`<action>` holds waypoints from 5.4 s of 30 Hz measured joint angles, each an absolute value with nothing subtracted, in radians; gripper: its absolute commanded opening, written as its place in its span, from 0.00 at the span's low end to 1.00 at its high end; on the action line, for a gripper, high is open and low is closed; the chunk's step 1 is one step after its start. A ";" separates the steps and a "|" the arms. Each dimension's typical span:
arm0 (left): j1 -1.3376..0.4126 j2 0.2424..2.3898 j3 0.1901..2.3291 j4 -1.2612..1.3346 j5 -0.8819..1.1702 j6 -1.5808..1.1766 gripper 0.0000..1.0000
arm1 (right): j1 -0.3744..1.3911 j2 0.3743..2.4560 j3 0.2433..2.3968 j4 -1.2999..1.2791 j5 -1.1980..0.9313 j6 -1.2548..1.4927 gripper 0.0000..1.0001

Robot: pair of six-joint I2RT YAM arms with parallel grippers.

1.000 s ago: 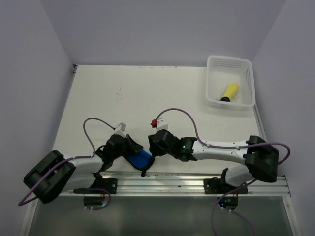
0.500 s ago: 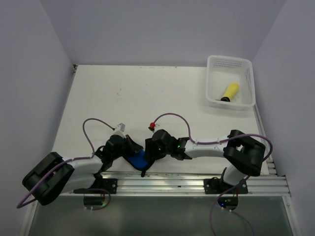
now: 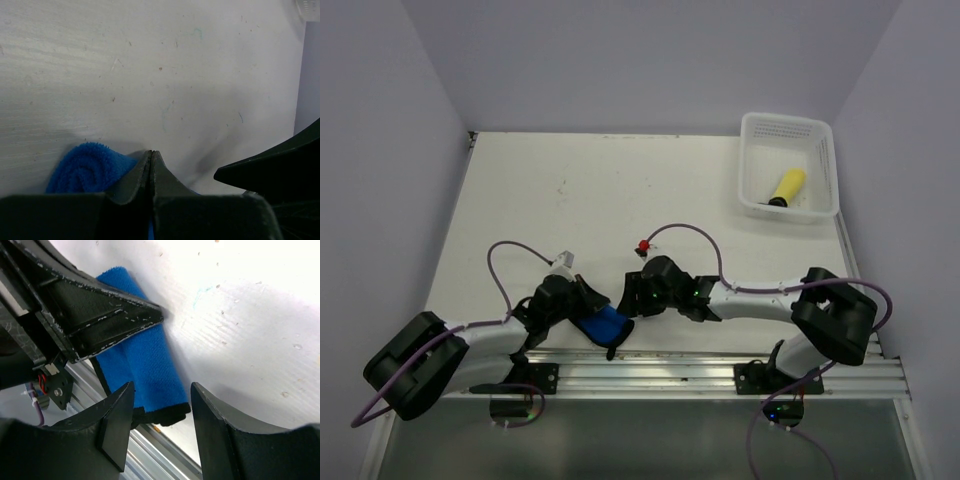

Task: Roll the towels
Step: Roll the towel

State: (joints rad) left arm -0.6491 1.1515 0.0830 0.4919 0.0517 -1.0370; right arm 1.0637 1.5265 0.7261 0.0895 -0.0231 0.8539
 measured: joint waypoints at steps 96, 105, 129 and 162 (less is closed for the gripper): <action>-0.523 1.123 0.246 0.242 0.138 -0.925 0.20 | 1.537 2.285 1.504 -0.754 1.225 0.581 0.13; -0.524 1.130 0.152 0.391 0.140 -0.974 0.17 | 1.544 2.228 1.440 -0.735 1.209 0.500 0.49; -0.524 1.174 0.113 0.508 0.138 -0.987 0.17 | 1.298 1.465 0.905 -0.236 0.501 0.583 0.55; -0.524 1.116 0.092 0.479 0.130 -0.976 0.18 | 1.094 1.656 0.770 0.100 0.031 0.798 0.29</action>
State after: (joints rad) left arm -0.5243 1.1164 0.0921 0.4789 0.1299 -0.9756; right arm 1.0939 1.6562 0.7700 0.1001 0.0307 0.7979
